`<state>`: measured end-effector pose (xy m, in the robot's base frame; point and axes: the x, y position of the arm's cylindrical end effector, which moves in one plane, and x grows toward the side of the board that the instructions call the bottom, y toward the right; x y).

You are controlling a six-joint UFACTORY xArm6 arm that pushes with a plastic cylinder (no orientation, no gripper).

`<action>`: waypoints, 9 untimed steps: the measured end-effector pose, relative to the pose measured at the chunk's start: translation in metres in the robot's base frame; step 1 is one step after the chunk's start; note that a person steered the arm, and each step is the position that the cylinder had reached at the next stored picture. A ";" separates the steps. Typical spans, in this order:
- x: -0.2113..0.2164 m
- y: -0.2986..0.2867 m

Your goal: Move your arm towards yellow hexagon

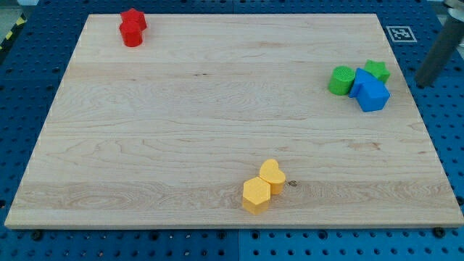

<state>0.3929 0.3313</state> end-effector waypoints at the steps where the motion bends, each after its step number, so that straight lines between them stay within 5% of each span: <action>1: 0.057 -0.004; 4: 0.207 -0.146; 9: 0.222 -0.186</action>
<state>0.6152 0.1456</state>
